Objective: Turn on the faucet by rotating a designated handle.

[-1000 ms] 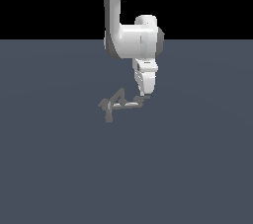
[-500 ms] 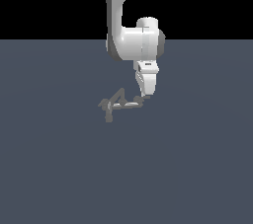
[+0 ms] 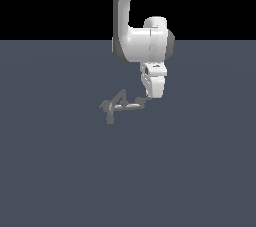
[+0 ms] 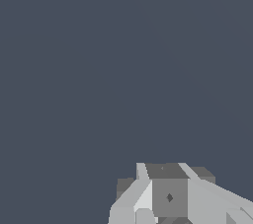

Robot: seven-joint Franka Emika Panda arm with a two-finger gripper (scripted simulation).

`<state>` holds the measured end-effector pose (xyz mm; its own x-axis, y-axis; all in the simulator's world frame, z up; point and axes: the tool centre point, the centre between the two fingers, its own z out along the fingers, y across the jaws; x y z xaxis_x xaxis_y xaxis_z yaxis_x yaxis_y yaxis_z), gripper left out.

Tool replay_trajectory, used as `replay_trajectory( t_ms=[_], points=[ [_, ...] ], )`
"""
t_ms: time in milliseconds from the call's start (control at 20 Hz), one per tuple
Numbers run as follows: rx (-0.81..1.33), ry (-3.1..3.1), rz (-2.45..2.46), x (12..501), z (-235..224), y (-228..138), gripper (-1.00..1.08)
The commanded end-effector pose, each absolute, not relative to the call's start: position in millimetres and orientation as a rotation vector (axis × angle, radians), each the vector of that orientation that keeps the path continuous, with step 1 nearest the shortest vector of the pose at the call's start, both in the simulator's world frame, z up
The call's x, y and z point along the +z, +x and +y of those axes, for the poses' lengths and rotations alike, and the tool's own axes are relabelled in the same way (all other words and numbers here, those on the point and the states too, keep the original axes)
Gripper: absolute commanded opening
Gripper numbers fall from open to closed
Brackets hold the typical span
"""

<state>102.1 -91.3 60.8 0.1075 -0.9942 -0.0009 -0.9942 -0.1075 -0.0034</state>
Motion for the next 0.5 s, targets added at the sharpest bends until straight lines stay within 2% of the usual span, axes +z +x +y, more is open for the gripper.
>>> replay_trajectory(
  t_ms=[0,450],
  points=[
    [-0.002,-2.336,2.097,61.0,-91.7,99.2,-1.00],
    [-0.001,-2.334,2.101,60.9,-95.5,73.8,-1.00]
  ],
)
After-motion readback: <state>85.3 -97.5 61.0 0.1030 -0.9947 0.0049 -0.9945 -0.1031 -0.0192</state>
